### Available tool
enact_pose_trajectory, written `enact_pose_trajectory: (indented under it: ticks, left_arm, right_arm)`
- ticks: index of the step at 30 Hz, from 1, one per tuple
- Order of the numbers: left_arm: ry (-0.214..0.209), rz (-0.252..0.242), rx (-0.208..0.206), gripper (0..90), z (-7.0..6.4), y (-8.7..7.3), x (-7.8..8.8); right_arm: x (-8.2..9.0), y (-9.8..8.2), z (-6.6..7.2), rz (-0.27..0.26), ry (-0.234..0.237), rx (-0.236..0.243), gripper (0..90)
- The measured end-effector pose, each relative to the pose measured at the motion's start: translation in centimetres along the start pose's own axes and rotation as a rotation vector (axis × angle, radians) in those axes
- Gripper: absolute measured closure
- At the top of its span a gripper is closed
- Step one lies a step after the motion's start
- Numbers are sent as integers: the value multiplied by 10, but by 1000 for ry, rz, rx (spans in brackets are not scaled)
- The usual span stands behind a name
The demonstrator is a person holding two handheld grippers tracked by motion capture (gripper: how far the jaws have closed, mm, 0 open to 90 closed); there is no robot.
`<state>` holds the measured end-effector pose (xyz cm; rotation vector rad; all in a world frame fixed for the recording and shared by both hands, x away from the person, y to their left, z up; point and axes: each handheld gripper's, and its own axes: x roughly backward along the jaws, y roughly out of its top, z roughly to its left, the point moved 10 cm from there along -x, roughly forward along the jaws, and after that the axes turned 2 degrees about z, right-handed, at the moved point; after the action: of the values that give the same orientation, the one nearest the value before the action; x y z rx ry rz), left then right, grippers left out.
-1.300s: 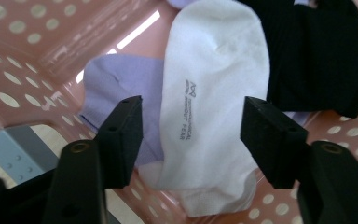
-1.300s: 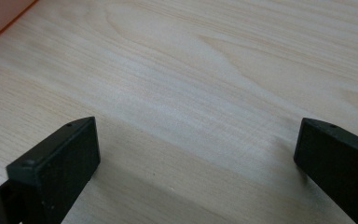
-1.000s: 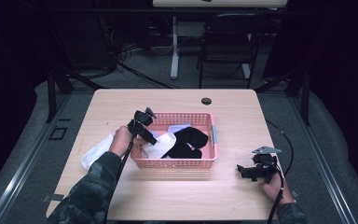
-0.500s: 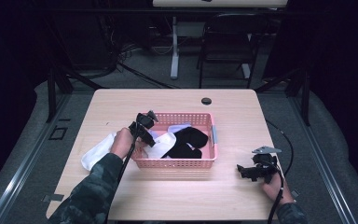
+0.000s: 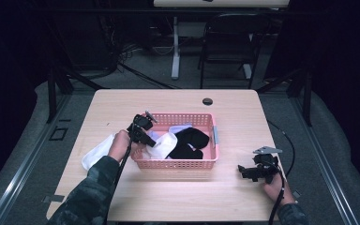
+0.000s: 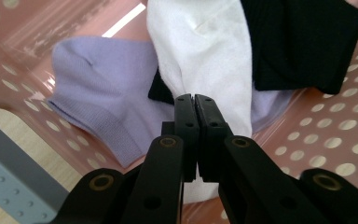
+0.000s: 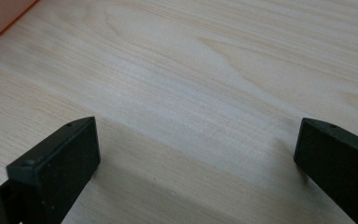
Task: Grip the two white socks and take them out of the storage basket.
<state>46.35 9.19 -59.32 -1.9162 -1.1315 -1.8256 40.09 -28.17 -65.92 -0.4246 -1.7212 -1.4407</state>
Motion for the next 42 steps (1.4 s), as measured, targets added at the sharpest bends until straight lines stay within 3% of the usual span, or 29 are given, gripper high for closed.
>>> enact_pose_trajectory:
  ticks: [7, 17, 27, 37, 42]
  left_arm:
    - [-24, -43, -17, 890, -7, 8, 10]
    - [-30, -107, -53, 891, -16, 27, 40]
    - [-23, -155, -87, 892, -27, 46, 63]
    - [-4, -166, -97, 892, -22, 51, 75]
    - [13, -193, -120, 892, -28, 65, 97]
  right_arm:
    - [0, 0, 0, -2, 1, 0, 0]
    - [0, 0, 0, -2, 3, 1, 0]
    - [0, 0, 0, -2, 3, 1, 0]
    - [0, 0, 1, -4, 6, 1, 0]
    - [0, 0, 1, -4, 5, -1, 0]
